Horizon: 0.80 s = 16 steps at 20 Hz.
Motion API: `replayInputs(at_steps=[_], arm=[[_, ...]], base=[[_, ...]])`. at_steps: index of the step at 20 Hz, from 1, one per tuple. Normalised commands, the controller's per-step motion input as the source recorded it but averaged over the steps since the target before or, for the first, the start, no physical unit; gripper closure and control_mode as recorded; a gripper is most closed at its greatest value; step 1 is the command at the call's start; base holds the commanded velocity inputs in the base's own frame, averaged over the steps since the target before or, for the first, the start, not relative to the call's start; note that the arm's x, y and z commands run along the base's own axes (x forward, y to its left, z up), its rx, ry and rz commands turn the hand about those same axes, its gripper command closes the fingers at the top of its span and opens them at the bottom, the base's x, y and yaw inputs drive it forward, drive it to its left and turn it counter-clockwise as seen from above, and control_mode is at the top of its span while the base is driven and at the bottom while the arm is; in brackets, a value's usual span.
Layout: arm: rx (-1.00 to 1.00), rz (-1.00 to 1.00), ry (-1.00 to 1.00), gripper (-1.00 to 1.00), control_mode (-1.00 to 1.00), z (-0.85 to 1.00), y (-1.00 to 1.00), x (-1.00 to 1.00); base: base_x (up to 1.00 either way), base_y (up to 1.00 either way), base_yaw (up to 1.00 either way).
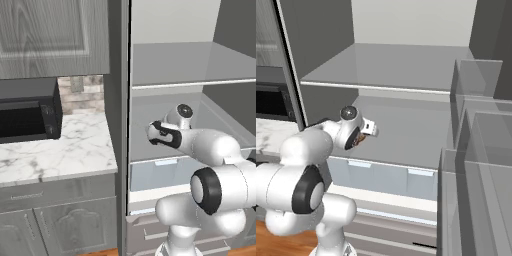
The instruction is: Gather the lime and eggplant from the fridge and place them on a tray on the dining counter. Then gather the chicken drumsticks from the fridge and place them on the other tray.
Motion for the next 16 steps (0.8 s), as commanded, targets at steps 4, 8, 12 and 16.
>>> replayInputs(at_steps=[4, 8, 12, 16], arm=[[0.0, 0.0, 0.0, 1.0, -1.0, 0.49, 0.0, -0.45], [0.0, 0.0, 0.04, 1.0, -1.0, 0.54, 0.0, -0.37], [0.0, 0.0, 0.1, 1.0, -1.0, 0.42, 0.0, -0.44], [0.0, 0.0, 0.12, 1.0, -1.0, 0.17, -0.01, -0.54]], base=[[0.0, 0.0, 0.0], [0.0, 0.0, 0.0], [0.0, 0.0, 0.0], [0.0, 0.0, 0.0]])
